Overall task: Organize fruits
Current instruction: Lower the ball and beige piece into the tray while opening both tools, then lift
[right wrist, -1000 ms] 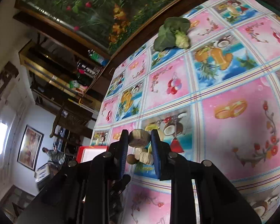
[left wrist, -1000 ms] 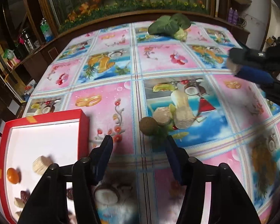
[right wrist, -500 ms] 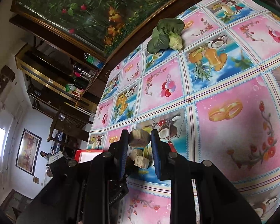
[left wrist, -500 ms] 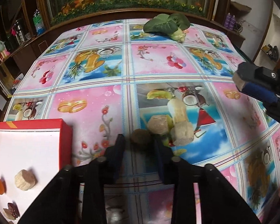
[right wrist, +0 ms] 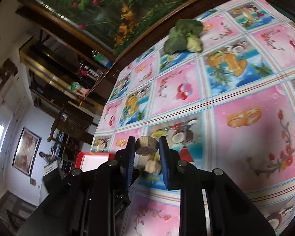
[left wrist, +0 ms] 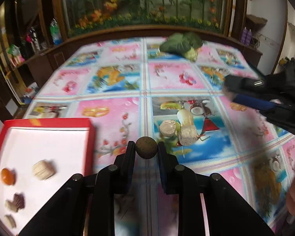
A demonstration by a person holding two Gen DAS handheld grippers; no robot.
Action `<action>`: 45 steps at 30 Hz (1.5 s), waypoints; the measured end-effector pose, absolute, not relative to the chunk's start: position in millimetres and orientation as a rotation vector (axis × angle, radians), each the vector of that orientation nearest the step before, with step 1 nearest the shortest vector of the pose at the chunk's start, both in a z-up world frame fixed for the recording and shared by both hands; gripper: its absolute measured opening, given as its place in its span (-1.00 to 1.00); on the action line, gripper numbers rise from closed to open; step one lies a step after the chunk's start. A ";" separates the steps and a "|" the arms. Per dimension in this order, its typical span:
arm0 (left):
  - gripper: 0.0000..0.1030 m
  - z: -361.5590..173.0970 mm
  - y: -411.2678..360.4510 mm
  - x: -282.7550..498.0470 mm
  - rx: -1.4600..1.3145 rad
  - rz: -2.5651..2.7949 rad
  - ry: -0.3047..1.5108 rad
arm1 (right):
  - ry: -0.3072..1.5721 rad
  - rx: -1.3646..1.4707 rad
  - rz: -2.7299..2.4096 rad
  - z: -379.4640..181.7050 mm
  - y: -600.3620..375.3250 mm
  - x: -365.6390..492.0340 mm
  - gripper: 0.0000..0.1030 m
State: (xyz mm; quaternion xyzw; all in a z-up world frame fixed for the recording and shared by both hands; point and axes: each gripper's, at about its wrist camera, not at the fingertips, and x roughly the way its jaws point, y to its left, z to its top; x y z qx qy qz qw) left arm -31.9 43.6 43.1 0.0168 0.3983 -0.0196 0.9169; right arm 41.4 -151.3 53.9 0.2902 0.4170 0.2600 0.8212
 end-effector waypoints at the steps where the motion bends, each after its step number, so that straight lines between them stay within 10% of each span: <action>1: -0.59 49.8 46.1 -43.1 0.030 -0.037 0.797 | 0.884 0.605 0.563 54.8 -147.9 39.7 -0.49; 45: -0.59 72.3 189.6 -196.4 -0.130 0.334 0.649 | 0.754 0.166 0.788 63.7 -30.1 -48.3 -0.49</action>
